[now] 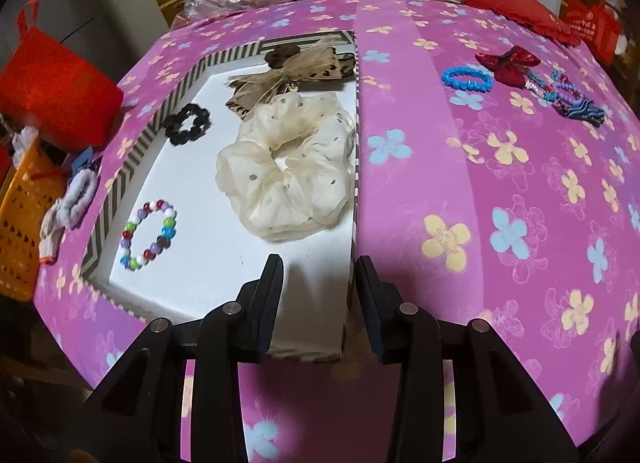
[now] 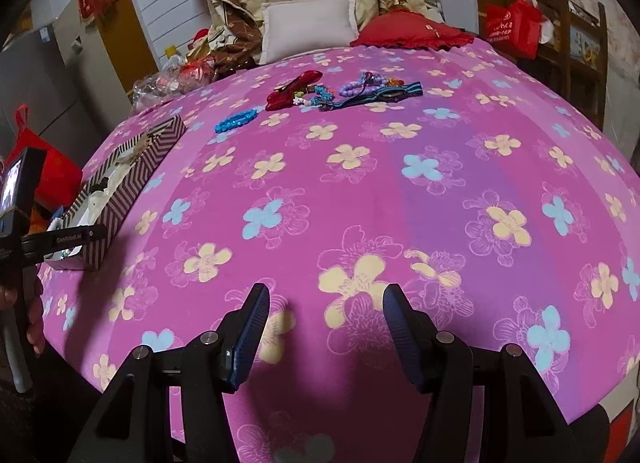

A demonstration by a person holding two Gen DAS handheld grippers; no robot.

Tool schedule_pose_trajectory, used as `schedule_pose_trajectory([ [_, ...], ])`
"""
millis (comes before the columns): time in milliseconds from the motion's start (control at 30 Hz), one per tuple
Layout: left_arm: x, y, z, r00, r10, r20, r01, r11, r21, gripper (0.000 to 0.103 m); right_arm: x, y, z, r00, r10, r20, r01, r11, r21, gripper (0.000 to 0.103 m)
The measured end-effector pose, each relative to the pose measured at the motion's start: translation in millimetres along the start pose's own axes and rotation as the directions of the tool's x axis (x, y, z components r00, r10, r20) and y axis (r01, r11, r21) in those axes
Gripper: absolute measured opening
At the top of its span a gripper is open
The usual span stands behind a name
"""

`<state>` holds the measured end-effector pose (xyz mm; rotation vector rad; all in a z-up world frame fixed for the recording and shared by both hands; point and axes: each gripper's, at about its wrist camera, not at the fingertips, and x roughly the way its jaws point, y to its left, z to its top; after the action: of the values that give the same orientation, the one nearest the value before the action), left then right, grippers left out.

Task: Organize jewelry
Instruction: 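Withdraw both tools from the tray back toward the remaining accessories, then grasp the blue bead bracelet with the left tool and lift it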

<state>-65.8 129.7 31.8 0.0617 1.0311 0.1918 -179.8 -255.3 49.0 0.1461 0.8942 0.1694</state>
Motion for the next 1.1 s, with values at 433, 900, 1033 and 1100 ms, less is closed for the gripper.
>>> schedule_pose_trajectory([
  [433, -66.1, -23.5, -11.7, 0.977, -0.164, 0.139, 0.157, 0.986, 0.059, 0.038, -4.4, 12.6, -2.2, 1.000, -0.014, -0.001, 0.014, 0.999, -0.033, 0.057],
  [900, -36.0, -30.1, -8.4, 0.977, -0.211, 0.043, 0.209, 0.977, 0.045, 0.038, 4.8, -4.0, 7.0, 1.000, -0.016, 0.022, 0.015, 0.999, 0.047, 0.058],
  [1033, -22.2, -48.4, 32.6, 0.965, -0.262, 0.015, 0.261, 0.964, 0.058, 0.038, 8.8, -7.7, 14.4, 0.999, -0.038, 0.036, 0.036, 0.998, 0.048, 0.058],
  [1100, -15.9, -55.3, 55.8, 0.957, -0.289, 0.013, 0.288, 0.956, 0.051, 0.038, 11.2, -10.4, 17.9, 0.998, -0.043, 0.040, 0.041, 0.998, 0.049, 0.058],
])
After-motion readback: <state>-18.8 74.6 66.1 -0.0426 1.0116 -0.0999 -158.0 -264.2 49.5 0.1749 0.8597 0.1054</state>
